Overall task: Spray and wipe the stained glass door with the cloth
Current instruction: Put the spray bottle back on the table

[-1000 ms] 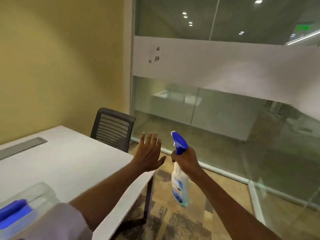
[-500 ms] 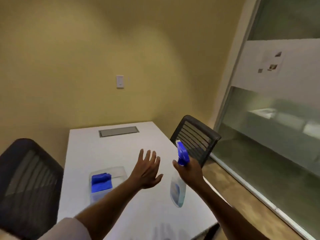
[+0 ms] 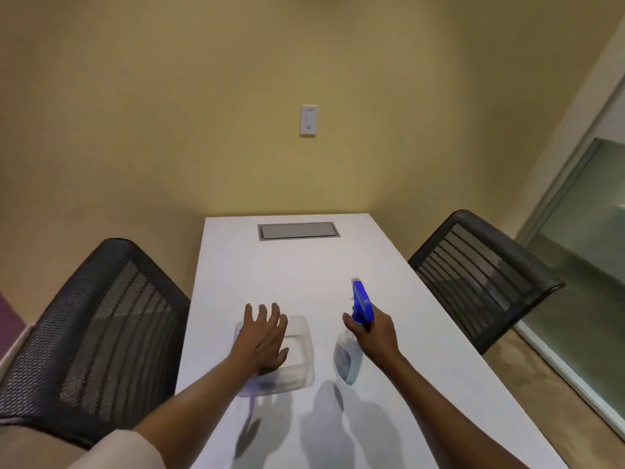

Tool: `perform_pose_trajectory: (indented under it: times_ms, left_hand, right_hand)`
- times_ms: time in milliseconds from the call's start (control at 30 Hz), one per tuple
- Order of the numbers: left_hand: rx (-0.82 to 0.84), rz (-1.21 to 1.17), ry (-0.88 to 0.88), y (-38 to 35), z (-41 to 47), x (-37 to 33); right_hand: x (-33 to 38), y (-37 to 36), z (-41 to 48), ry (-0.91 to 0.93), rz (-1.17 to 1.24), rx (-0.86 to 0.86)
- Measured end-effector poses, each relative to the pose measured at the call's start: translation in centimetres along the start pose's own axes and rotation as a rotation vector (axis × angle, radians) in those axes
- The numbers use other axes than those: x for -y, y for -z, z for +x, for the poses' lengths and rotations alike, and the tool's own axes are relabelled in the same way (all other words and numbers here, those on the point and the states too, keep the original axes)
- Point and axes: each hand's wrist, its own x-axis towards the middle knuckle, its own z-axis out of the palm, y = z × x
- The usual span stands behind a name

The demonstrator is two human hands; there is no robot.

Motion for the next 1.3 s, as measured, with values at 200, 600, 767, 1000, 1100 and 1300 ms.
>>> perform_pose_trajectory:
  times_ms: [200,600,767,1000,1100,1300]
  left_hand:
    - [0.089,-0.051,0.056,-4.9,2.1,0.8]
    - [0.209,-0.207,0.229,-12.1,4.5,0.6]
    - [0.203,-0.234,0.249,-11.2,4.1,0.8]
    - [0.201,-0.198,0.223,-12.5,3.5,1.5]
    - [0.157,-0.205,0.222,-12.5,3.3,1.5]
    - [0.084,-0.235,0.271,-12.7,3.2,1.8]
  right_hand:
    - [-2.4,-3.4,4.6,-0.034,0.002,0.04]
    - [-7.4,-7.0,9.1,-0.127,0.088,0.065]
    - [-7.4,-7.4,10.0,-0.126,0.105,0.082]
    - [-8.1,-7.2,8.7,-0.118,0.091,0.111]
    - [-8.5,-7.6,8.3,-0.13,0.089,0.093]
    - [-8.5,-10.6,2.7,-0.351,0.073,-0.211]
